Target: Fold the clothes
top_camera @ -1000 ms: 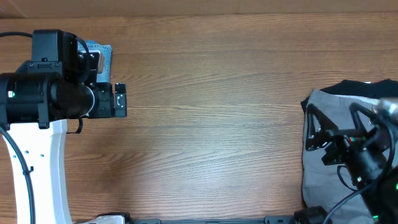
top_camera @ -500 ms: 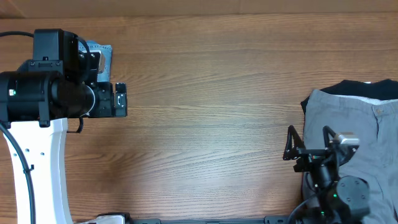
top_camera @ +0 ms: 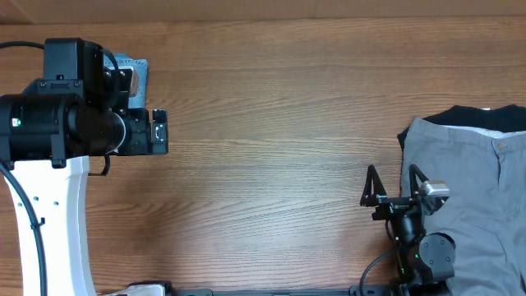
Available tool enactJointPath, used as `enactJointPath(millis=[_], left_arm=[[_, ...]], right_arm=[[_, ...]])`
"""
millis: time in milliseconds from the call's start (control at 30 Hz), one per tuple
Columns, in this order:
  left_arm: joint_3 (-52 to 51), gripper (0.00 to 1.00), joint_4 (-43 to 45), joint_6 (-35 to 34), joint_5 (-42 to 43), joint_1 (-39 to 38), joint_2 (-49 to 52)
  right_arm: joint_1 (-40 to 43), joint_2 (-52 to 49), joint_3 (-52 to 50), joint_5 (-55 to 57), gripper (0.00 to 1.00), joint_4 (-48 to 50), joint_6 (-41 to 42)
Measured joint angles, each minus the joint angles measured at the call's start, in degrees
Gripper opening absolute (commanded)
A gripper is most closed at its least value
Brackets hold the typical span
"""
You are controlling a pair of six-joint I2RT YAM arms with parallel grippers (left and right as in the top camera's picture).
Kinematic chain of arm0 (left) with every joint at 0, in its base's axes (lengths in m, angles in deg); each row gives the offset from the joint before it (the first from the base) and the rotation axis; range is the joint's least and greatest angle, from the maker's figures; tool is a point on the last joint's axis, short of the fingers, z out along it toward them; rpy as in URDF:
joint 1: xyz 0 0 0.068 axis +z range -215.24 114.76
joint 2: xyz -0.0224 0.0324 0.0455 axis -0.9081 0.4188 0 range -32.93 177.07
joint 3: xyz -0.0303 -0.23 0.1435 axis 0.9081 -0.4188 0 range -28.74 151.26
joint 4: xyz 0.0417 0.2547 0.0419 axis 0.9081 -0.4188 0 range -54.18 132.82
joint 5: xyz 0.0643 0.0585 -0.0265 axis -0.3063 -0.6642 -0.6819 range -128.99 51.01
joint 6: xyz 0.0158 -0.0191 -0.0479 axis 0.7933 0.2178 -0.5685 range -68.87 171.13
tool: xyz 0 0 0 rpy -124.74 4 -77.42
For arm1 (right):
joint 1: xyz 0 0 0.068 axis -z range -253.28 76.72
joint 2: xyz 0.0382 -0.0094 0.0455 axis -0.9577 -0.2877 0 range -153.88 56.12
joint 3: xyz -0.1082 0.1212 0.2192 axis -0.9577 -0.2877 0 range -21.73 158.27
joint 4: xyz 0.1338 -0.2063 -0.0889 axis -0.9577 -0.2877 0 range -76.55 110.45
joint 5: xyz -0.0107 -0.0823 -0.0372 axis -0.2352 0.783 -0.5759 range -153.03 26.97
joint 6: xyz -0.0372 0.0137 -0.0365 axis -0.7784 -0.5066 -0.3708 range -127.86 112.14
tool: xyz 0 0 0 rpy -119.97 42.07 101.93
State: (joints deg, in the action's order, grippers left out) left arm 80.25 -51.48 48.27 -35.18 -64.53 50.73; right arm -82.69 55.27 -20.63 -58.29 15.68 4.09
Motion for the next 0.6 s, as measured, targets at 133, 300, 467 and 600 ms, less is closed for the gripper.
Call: enactJointPath(millis=[133, 300, 467, 600], left_arm=[[0.0, 1.0, 0.0, 0.0, 0.0, 0.0, 0.0], [0.0, 1.0, 0.0, 0.0, 0.0, 0.0, 0.0], [0.0, 1.0, 0.0, 0.0, 0.0, 0.0, 0.0], [0.0, 1.0, 0.0, 0.0, 0.0, 0.0, 0.0]], right_arm=[[0.0, 0.0, -0.1, 0.0, 1.0, 0.5, 0.0], [0.0, 0.0, -0.1, 0.0, 1.0, 0.5, 0.0], [0.0, 0.0, -0.1, 0.0, 1.0, 0.5, 0.0], [0.0, 0.0, -0.1, 0.0, 1.0, 0.5, 0.0]])
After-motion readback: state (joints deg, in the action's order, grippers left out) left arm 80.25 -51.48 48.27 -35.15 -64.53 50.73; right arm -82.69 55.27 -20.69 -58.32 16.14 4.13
